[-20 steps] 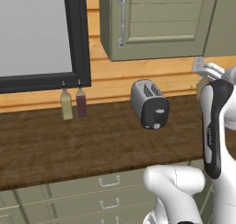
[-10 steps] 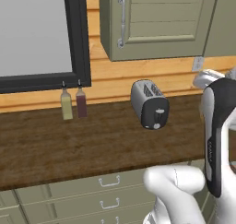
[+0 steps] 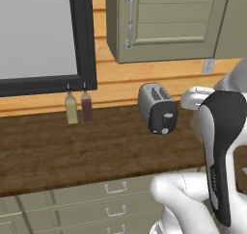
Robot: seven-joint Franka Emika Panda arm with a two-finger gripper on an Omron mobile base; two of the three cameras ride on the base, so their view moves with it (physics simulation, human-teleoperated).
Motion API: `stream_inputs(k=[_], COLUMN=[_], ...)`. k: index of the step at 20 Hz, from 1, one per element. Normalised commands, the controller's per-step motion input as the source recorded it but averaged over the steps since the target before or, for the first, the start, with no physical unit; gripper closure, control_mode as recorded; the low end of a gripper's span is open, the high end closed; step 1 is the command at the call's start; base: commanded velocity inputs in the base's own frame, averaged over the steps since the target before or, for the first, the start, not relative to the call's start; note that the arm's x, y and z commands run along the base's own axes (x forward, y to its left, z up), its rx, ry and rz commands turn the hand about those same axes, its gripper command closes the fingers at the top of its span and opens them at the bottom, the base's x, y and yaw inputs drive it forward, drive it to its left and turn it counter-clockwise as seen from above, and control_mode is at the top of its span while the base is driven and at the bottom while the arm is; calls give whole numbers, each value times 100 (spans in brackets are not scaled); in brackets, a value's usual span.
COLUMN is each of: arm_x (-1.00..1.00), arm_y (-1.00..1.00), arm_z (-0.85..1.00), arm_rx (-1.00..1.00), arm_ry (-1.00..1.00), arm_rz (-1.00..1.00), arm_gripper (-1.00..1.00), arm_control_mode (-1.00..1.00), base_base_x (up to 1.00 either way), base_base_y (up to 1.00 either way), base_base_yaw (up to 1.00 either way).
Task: Start the toaster. Once the lever pops up, take the bread to the plate on the dining counter.
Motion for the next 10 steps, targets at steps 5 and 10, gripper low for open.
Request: stream_inputs(k=[5, 10], arm_x=[0, 0], arm_y=[0, 0], arm_z=[0, 0], arm_rx=[0, 0], arm_ry=[0, 0], arm_rz=[0, 0], arm_gripper=[100, 100], arm_control_mode=[100, 100], base_base_x=[-70, -22], base_base_y=[76, 85], base_base_yaw=[32, 86])
